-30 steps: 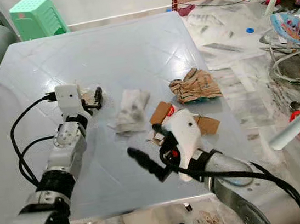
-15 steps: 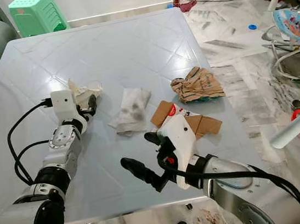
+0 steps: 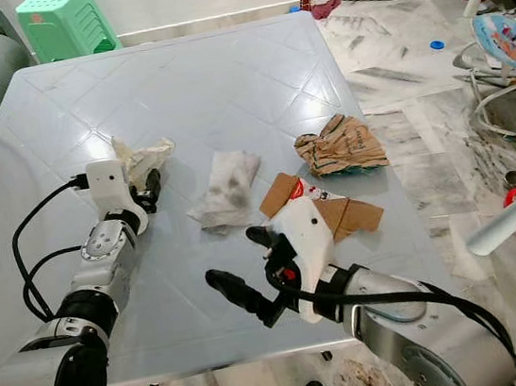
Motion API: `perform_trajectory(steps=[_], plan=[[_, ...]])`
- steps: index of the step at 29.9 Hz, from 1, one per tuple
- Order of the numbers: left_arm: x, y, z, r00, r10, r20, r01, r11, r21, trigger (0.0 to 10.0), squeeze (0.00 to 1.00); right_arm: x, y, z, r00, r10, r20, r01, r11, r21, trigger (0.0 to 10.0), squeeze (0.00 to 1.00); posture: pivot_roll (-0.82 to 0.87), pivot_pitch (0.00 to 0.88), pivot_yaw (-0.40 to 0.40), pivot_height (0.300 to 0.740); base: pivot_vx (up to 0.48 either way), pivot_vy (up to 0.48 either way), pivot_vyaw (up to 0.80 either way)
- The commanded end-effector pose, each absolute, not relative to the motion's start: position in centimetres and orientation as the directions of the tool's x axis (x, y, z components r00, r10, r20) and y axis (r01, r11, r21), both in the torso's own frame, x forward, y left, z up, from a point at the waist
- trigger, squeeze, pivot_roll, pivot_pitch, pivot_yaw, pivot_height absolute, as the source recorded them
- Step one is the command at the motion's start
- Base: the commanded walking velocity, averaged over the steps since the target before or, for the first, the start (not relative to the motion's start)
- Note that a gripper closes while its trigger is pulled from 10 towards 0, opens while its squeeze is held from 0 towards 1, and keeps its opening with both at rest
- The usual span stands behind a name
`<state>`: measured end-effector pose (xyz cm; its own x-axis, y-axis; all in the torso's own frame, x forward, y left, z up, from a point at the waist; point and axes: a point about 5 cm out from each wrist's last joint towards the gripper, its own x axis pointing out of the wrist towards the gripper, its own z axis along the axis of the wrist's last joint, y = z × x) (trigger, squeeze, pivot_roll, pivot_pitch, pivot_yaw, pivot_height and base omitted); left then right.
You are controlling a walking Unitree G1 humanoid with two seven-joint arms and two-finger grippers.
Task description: Picking trash to rubbish bin
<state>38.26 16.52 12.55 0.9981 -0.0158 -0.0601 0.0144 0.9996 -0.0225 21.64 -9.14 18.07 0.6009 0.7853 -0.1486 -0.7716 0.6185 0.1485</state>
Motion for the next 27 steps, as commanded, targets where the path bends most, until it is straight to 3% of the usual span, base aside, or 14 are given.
perform_trajectory(steps=[1, 14, 27], plan=[[37.9, 17.1, 11.8, 0.997, -0.004, -0.079, 0.002, 1.000, -0.025, 0.0, 0.00, 21.7, -9.0, 18.2, 0.598, 0.789, -0.141, -0.778, 0.614, 0.137, 10.0, 0.54, -0.23, 0.160, 0.035, 0.740, 0.000, 0.000, 0.00], [36.9, 17.8, 12.0, 0.999, 0.018, 0.046, -0.016, 0.999, -0.039, 0.0, 0.00, 22.1, -8.7, 18.0, 0.596, 0.791, -0.135, -0.781, 0.611, 0.132, 10.0, 0.53, -0.20, 0.157, 0.032, 0.740, 0.000, 0.000, 0.00], [33.4, 19.1, 10.1, 0.995, 0.028, 0.093, -0.027, 1.000, -0.011, 0.0, 0.00, 22.8, -8.4, 17.6, 0.592, 0.795, -0.128, -0.786, 0.605, 0.124, 10.0, 0.53, -0.15, 0.135, 0.029, 0.740, 0.000, 0.000, 0.00]])
